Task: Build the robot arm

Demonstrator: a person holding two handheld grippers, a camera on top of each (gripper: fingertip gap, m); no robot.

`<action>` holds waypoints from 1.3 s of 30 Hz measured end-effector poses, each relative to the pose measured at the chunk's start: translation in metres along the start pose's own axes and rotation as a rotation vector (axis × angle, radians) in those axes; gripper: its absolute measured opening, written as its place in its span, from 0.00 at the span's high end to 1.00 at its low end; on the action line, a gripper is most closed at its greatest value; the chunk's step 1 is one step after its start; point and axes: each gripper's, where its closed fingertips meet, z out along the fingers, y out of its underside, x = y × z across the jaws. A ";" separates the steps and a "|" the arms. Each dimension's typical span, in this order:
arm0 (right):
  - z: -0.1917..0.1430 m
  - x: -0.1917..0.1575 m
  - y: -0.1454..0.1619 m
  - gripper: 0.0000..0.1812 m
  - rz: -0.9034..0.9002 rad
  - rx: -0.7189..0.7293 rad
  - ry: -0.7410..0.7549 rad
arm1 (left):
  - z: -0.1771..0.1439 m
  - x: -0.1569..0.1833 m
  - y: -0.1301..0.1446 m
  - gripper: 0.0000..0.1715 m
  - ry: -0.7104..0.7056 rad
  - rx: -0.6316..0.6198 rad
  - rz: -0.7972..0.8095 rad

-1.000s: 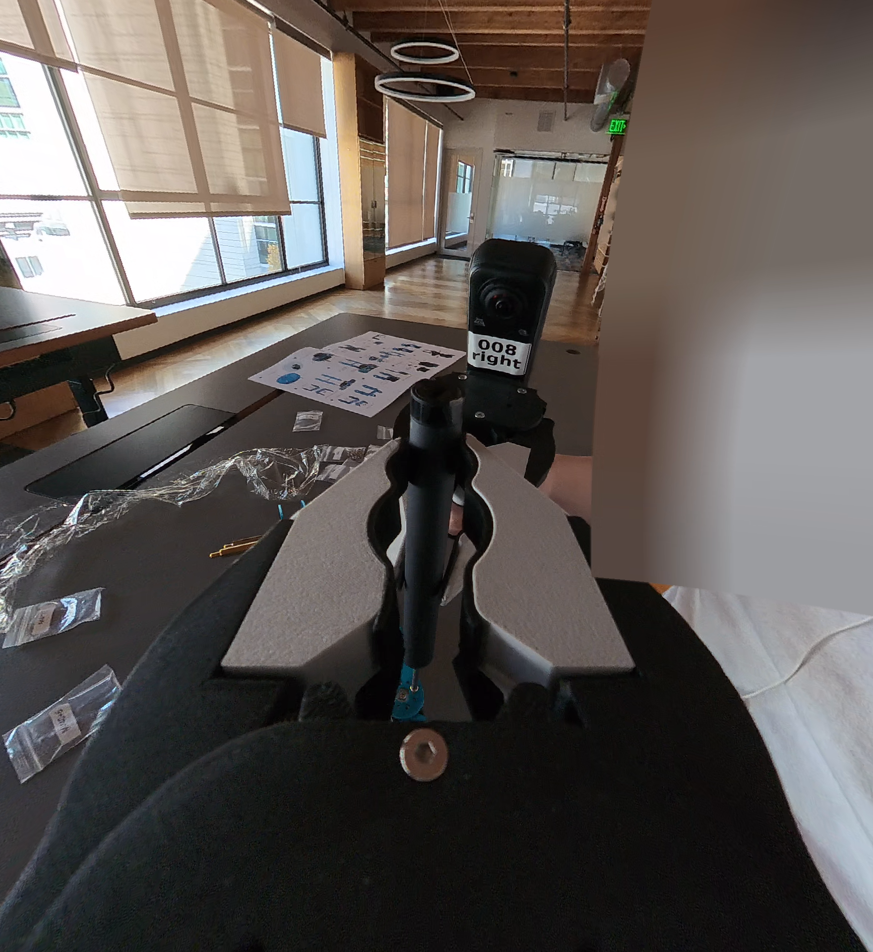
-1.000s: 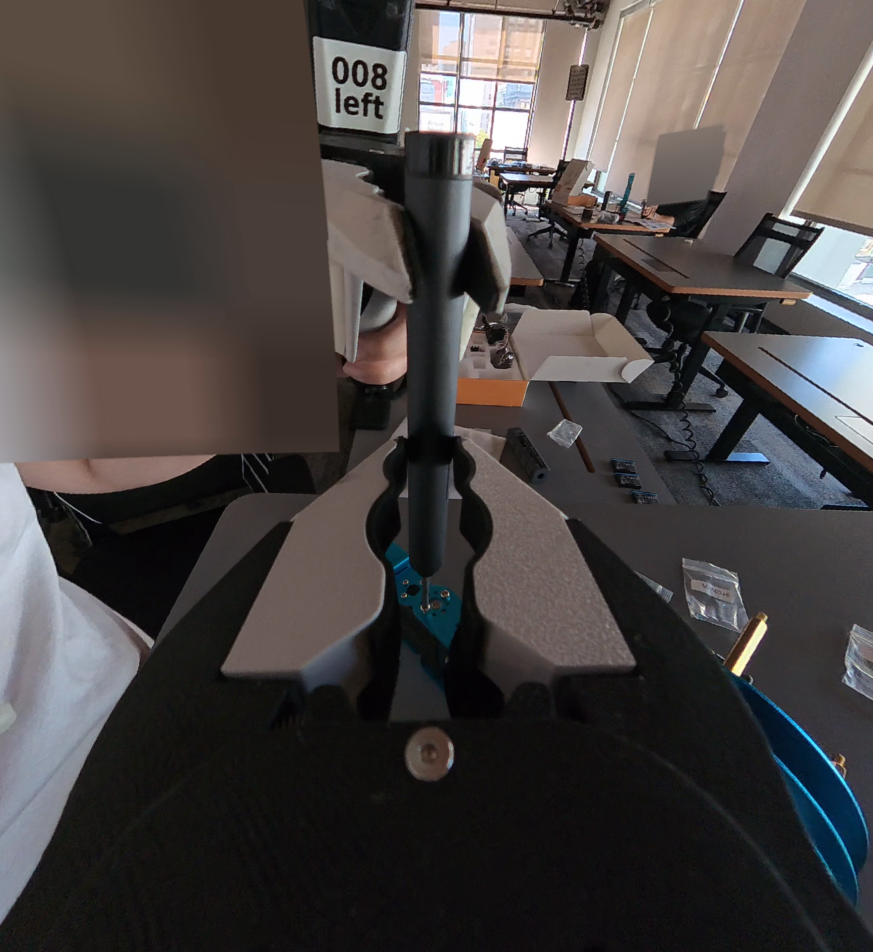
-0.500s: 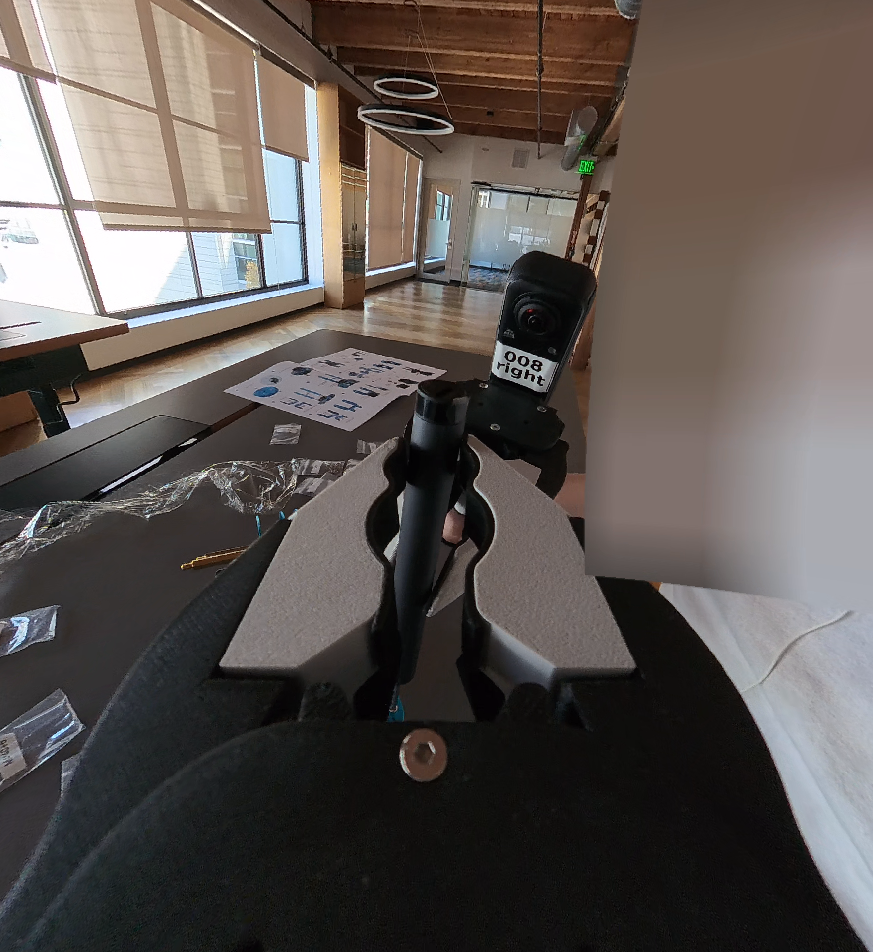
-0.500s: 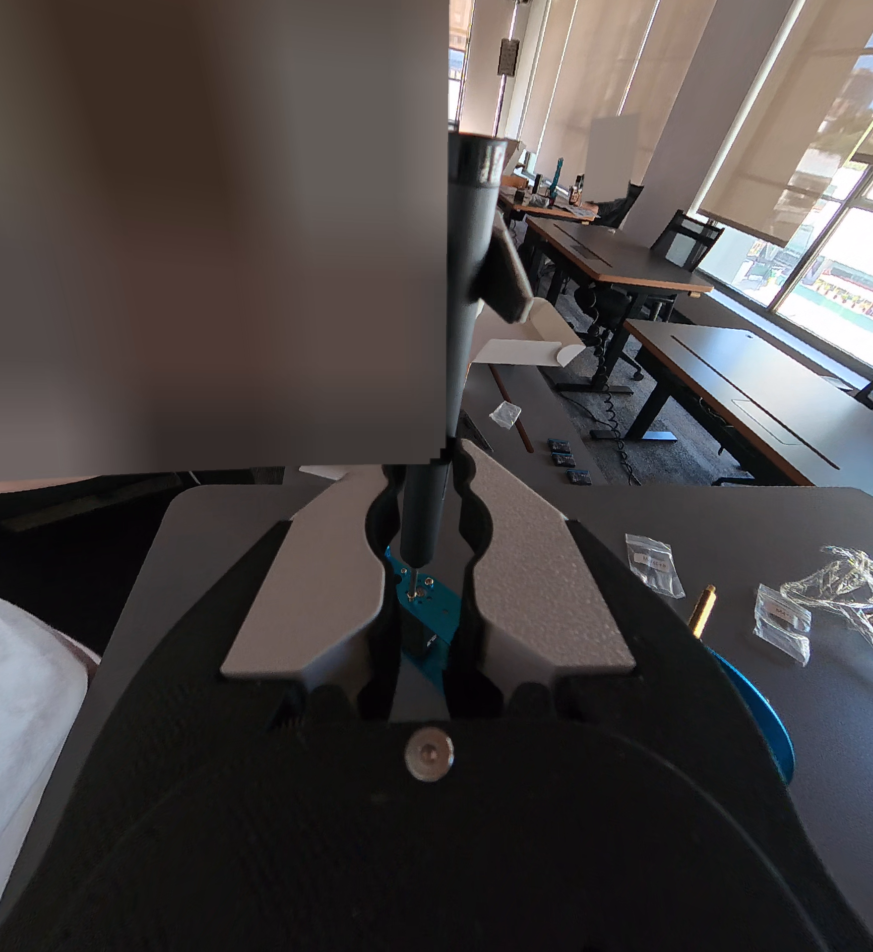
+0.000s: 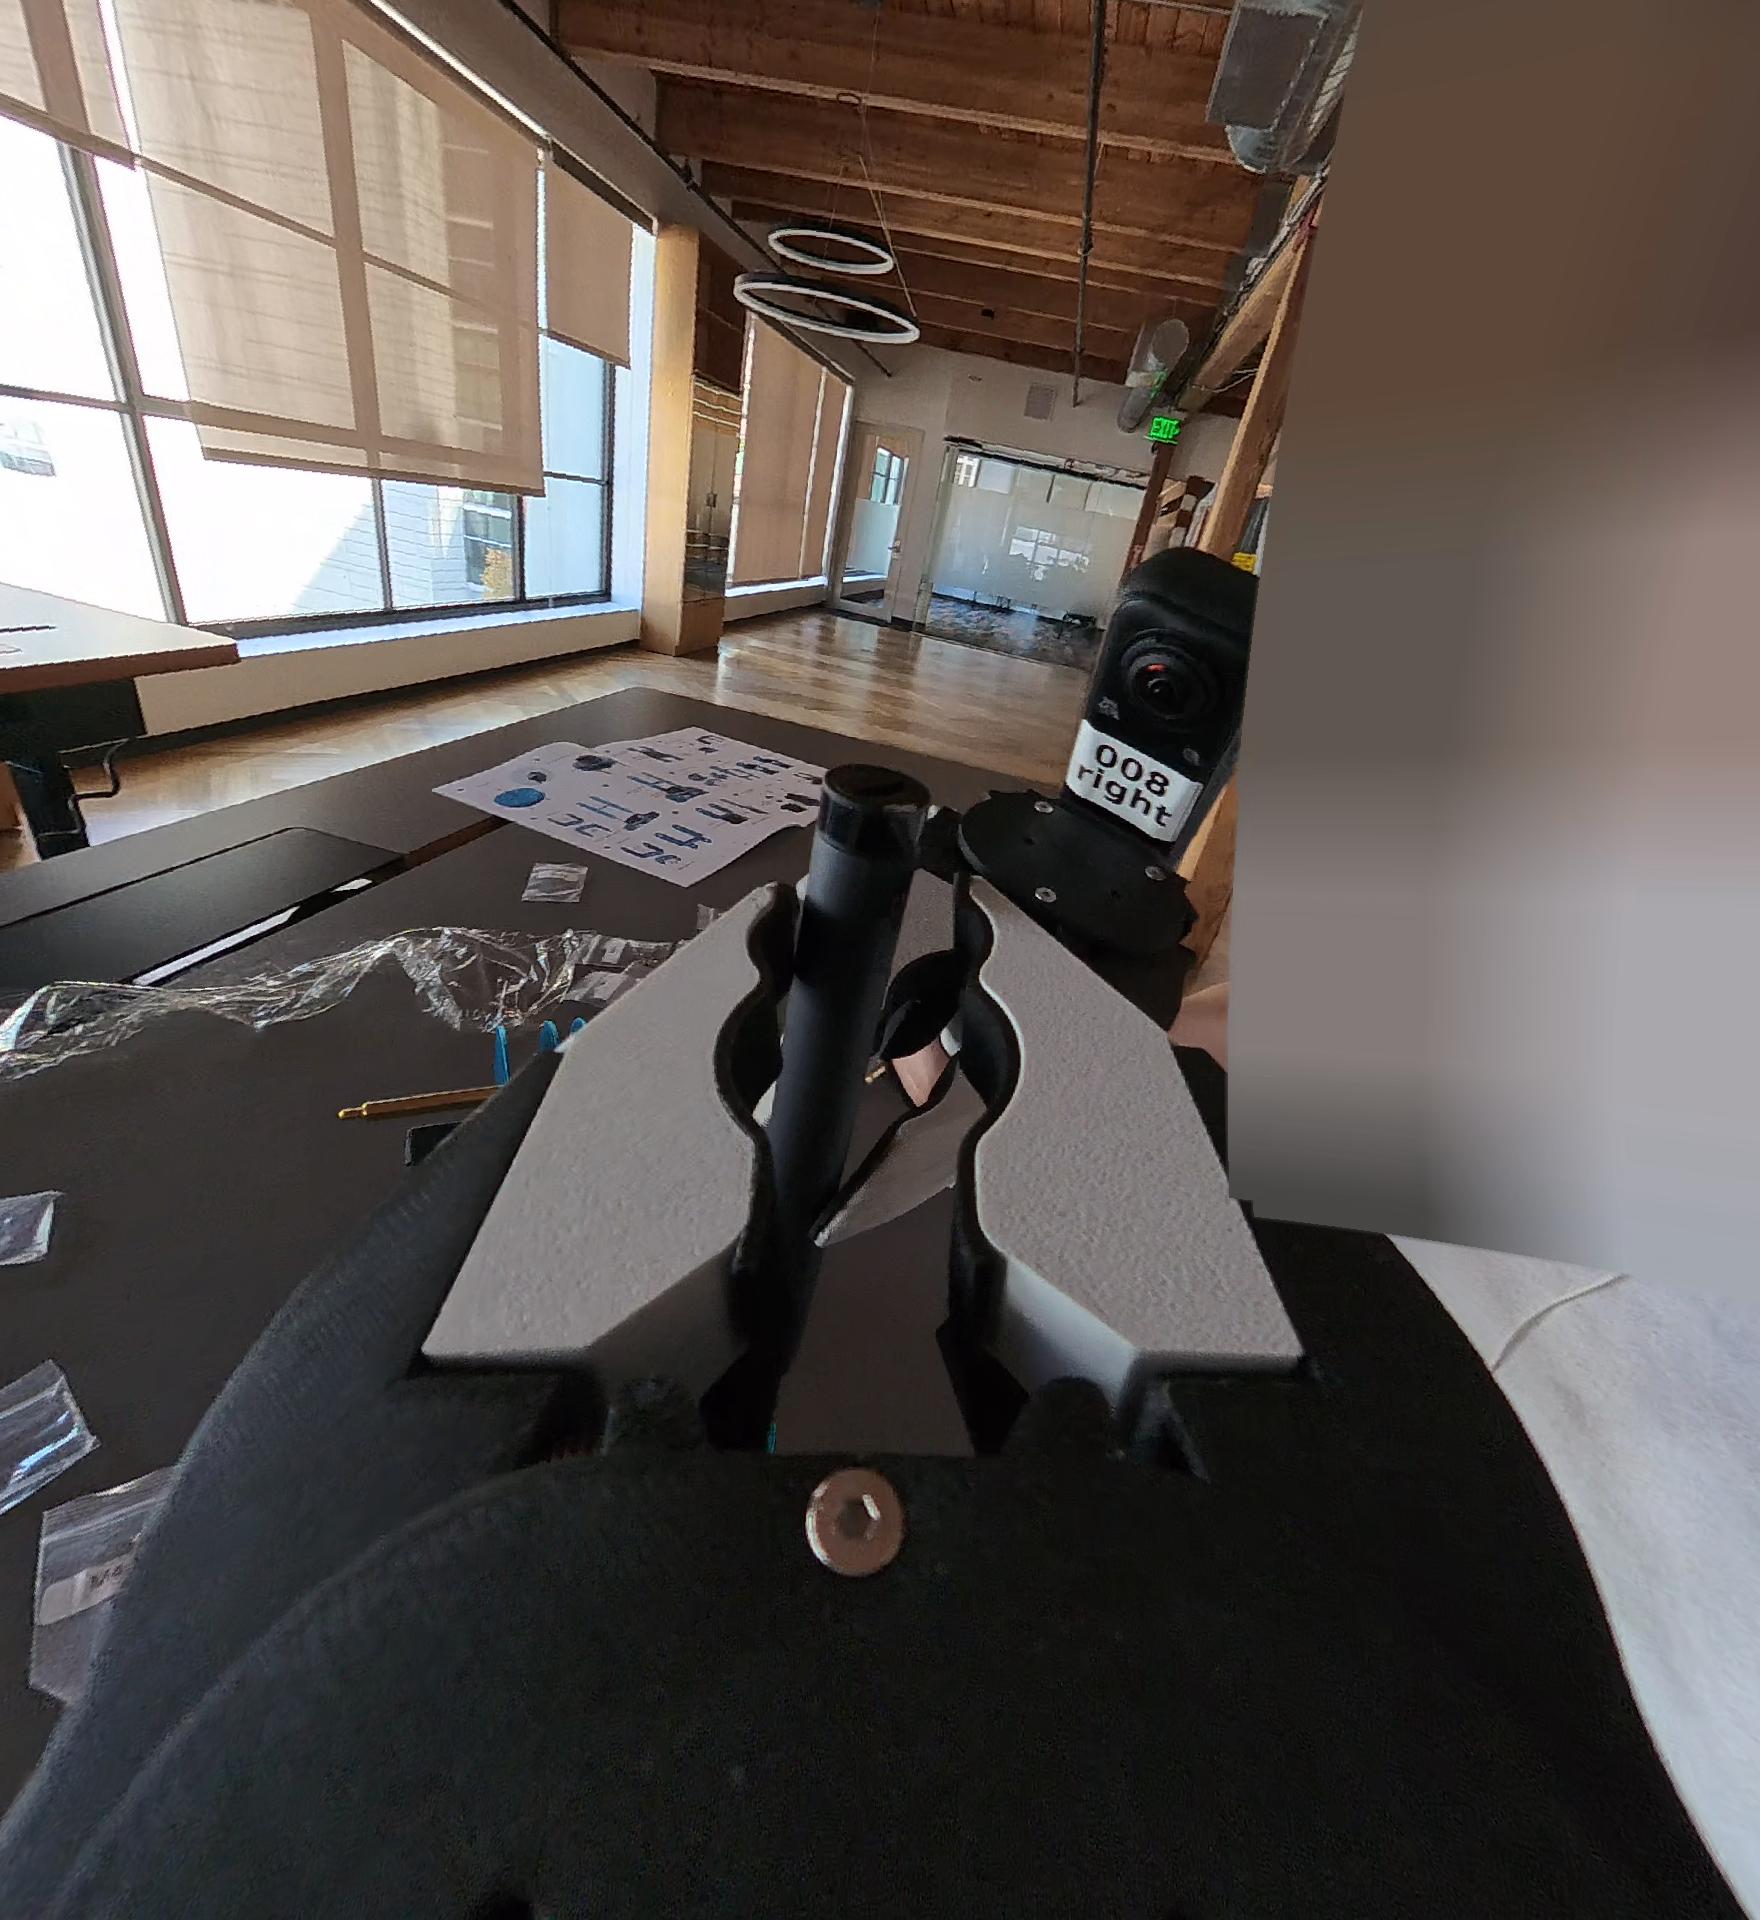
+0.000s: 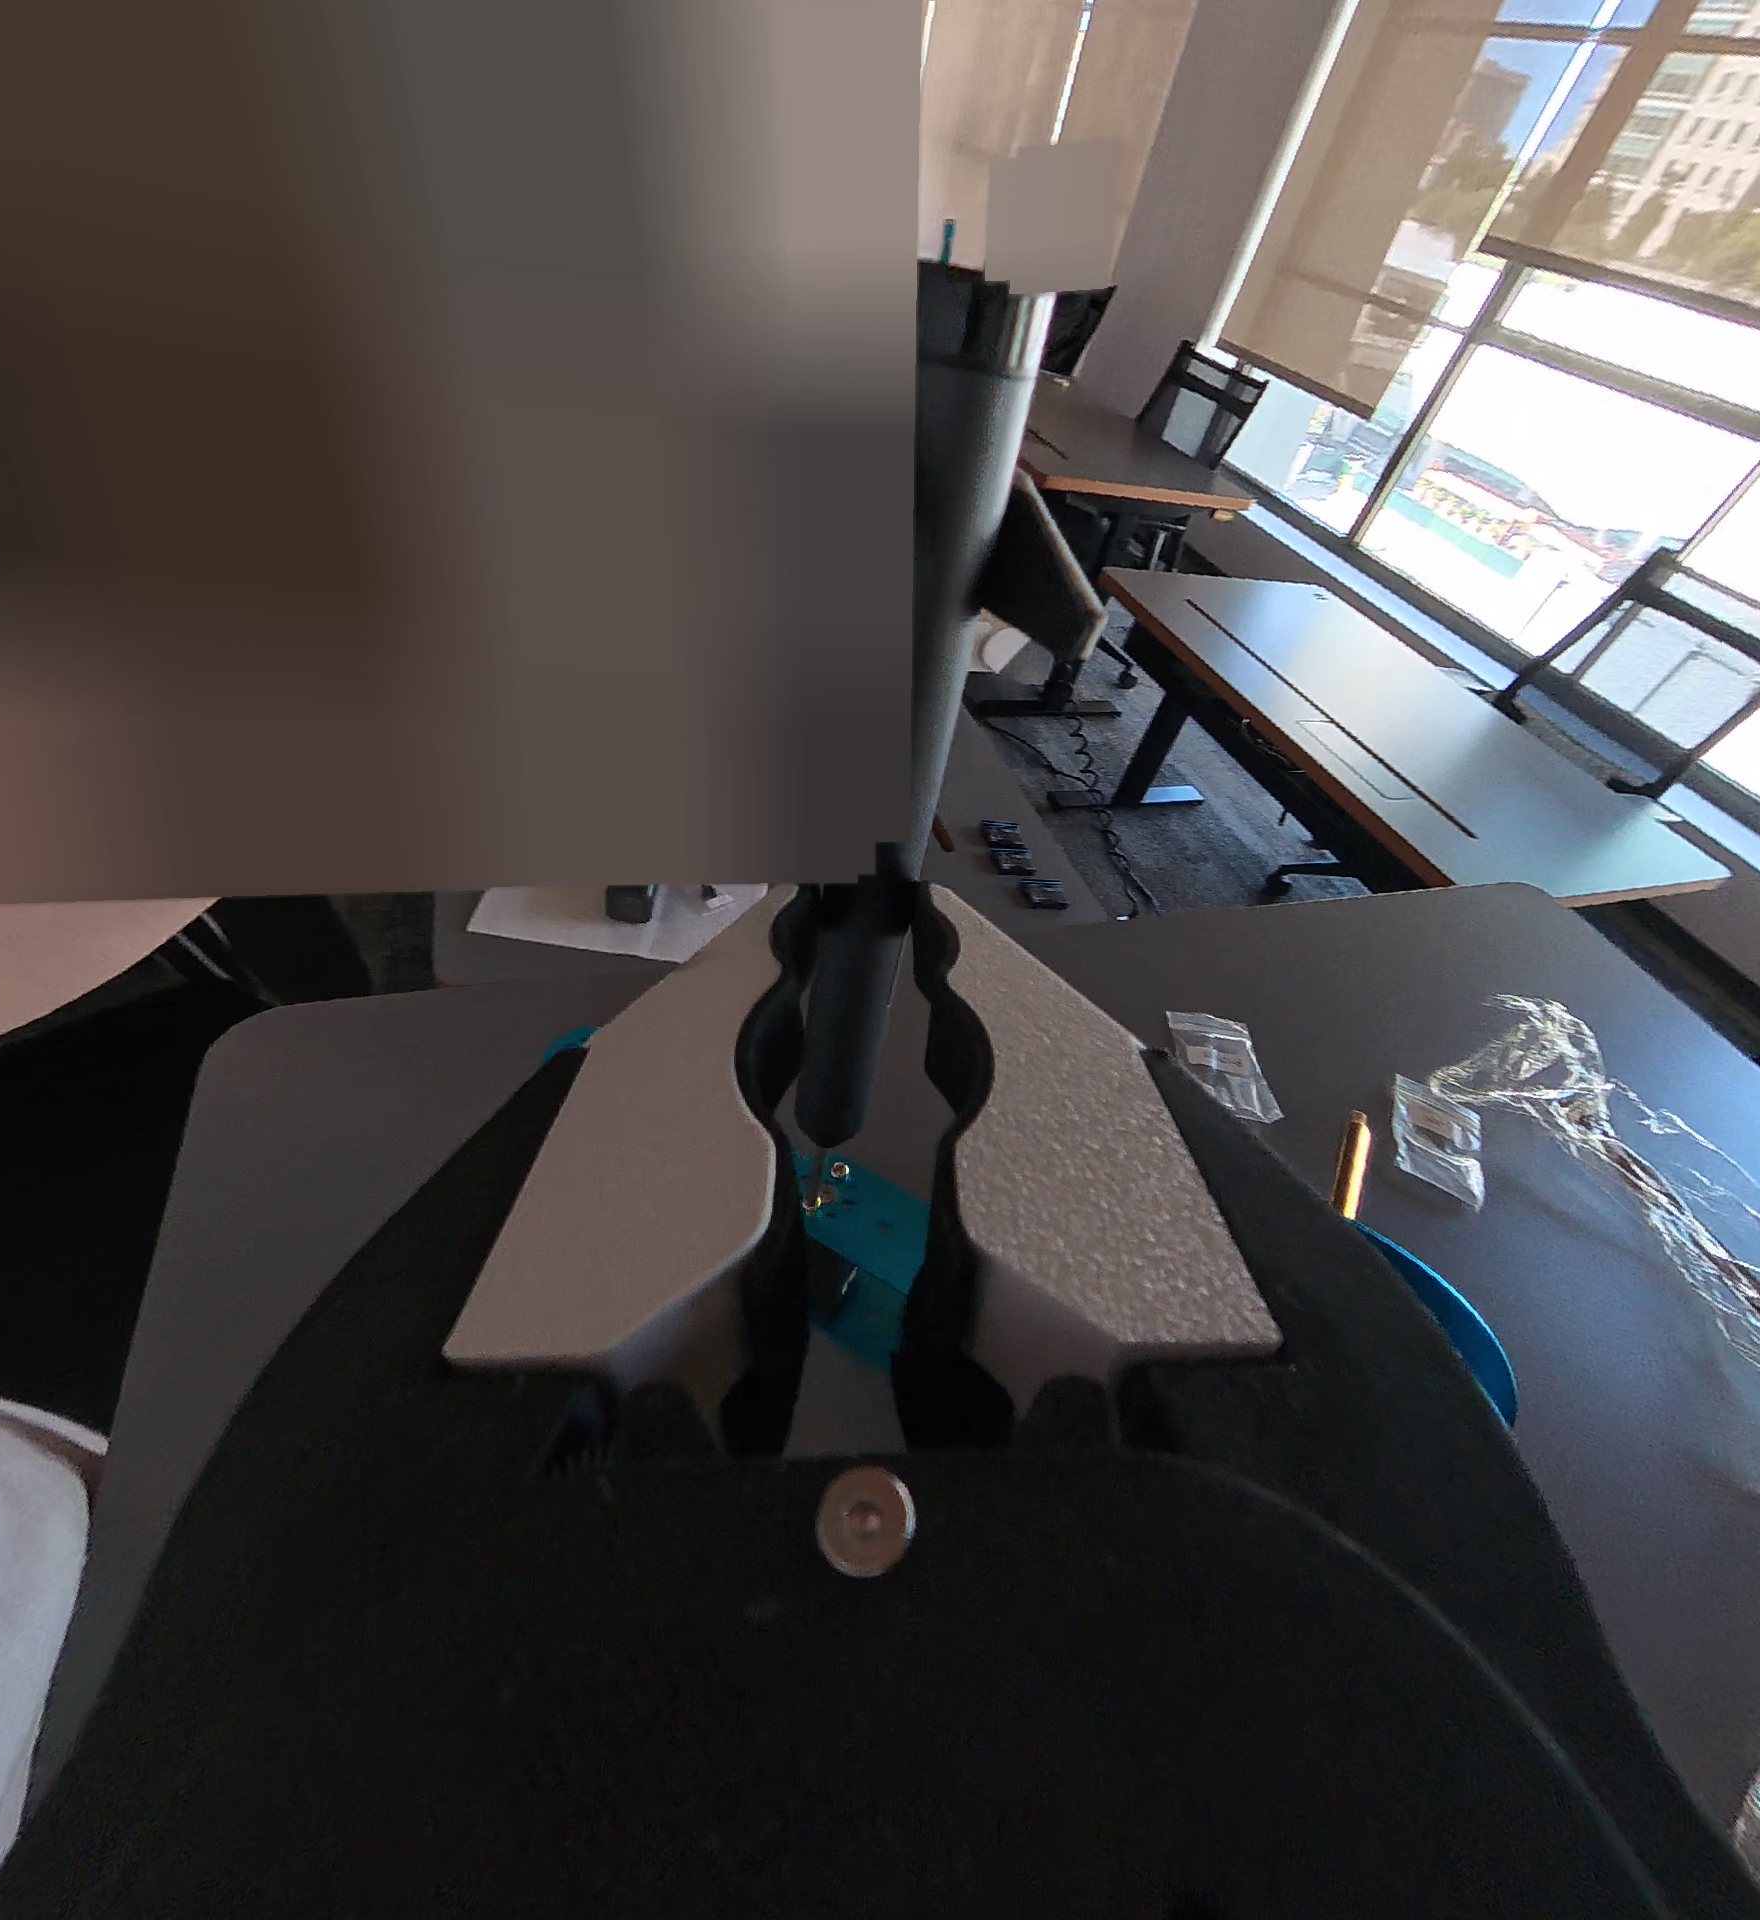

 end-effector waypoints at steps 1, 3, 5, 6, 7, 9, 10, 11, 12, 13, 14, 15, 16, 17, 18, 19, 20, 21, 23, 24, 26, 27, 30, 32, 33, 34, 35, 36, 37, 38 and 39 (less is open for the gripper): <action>0.000 0.001 0.000 0.90 -0.001 0.002 0.015 | 0.001 -0.001 0.000 0.83 -0.019 -0.005 0.004; 0.000 0.000 0.000 0.90 0.003 0.008 0.032 | 0.001 -0.004 0.002 0.86 -0.055 -0.020 0.009; -0.001 -0.002 0.000 0.90 0.001 0.013 0.018 | 0.000 -0.003 0.002 0.89 -0.049 -0.028 0.029; 0.000 -0.003 0.000 0.90 0.008 0.013 -0.003 | 0.000 -0.002 0.003 0.89 -0.038 -0.027 0.028; 0.000 -0.003 0.000 0.90 0.018 0.012 -0.035 | -0.001 -0.002 0.002 0.89 -0.027 -0.025 0.022; 0.000 -0.003 0.001 0.89 0.011 0.004 -0.113 | -0.003 -0.004 0.002 0.89 -0.011 -0.016 0.004; 0.001 -0.003 0.002 0.89 0.008 0.001 -0.151 | -0.004 -0.006 0.001 0.89 -0.008 -0.010 -0.008; 0.001 -0.004 0.002 0.88 0.007 -0.002 -0.198 | -0.005 -0.008 0.001 0.89 -0.003 -0.005 -0.017; 0.003 -0.002 0.003 0.89 0.018 -0.008 -0.222 | -0.006 -0.008 0.001 0.89 0.008 -0.001 -0.019; 0.004 -0.001 0.003 0.87 0.028 -0.012 -0.240 | -0.007 -0.009 0.000 0.89 0.012 0.005 -0.016; 0.004 -0.003 0.002 0.87 0.030 -0.012 -0.269 | -0.007 -0.010 0.000 0.89 0.009 0.011 -0.010; 0.005 -0.004 0.002 0.88 0.026 -0.016 -0.289 | -0.008 -0.010 0.000 0.89 0.007 0.016 -0.005; 0.006 -0.004 0.003 0.88 0.019 -0.026 -0.293 | -0.008 -0.010 0.000 0.89 0.010 0.020 -0.004; 0.007 -0.005 0.003 0.88 0.007 -0.034 -0.305 | -0.008 -0.010 0.000 0.89 0.010 0.025 -0.004; 0.007 -0.008 0.004 0.87 -0.008 -0.043 -0.321 | -0.007 -0.010 0.000 0.89 0.010 0.030 -0.004; 0.008 -0.008 0.006 0.88 -0.025 -0.055 -0.314 | -0.007 -0.010 -0.001 0.89 0.011 0.035 -0.003; 0.009 -0.006 0.007 0.90 -0.042 -0.067 -0.297 | -0.007 -0.010 -0.001 0.90 0.012 0.040 -0.004; 0.009 -0.006 0.007 0.90 -0.053 -0.071 -0.292 | -0.006 -0.010 -0.001 0.89 0.012 0.044 -0.007; 0.009 -0.006 0.007 0.90 -0.064 -0.086 -0.284 | -0.006 -0.010 -0.001 0.89 0.017 0.048 -0.009; 0.008 -0.006 0.007 0.90 -0.071 -0.091 -0.277 | -0.006 -0.010 -0.001 0.89 0.018 0.050 -0.007; 0.008 -0.005 0.007 0.90 -0.085 -0.098 -0.266 | -0.005 -0.009 -0.001 0.89 0.024 0.050 -0.002; 0.007 -0.005 0.007 0.90 -0.090 -0.100 -0.261 | -0.005 -0.009 -0.001 0.90 0.025 0.049 -0.001; 0.007 -0.005 0.007 0.90 -0.086 -0.095 -0.263 | -0.005 -0.008 -0.001 0.90 0.027 0.046 0.004; 0.007 -0.005 0.007 0.90 -0.086 -0.090 -0.261 | -0.005 -0.008 -0.001 0.89 0.027 0.046 0.002; 0.007 -0.006 0.007 0.90 -0.082 -0.089 -0.263 | -0.005 -0.008 -0.001 0.89 0.027 0.046 0.002; 0.008 -0.006 0.007 0.90 -0.076 -0.088 -0.265 | -0.005 -0.008 -0.001 0.89 0.026 0.045 0.002; 0.008 -0.006 0.007 0.90 -0.074 -0.087 -0.266 | -0.006 -0.008 -0.001 0.89 0.024 0.043 0.002; 0.008 -0.006 0.007 0.90 -0.074 -0.086 -0.264 | -0.006 -0.008 -0.001 0.89 0.021 0.042 0.004; 0.008 -0.006 0.007 0.90 -0.075 -0.086 -0.263 | -0.006 -0.008 -0.001 0.89 0.019 0.041 0.006; 0.008 -0.006 0.007 0.90 -0.076 -0.085 -0.261 | -0.006 -0.008 -0.001 0.89 0.020 0.040 0.006; 0.008 -0.006 0.007 0.90 -0.078 -0.085 -0.260 | -0.006 -0.008 -0.001 0.89 0.021 0.041 0.005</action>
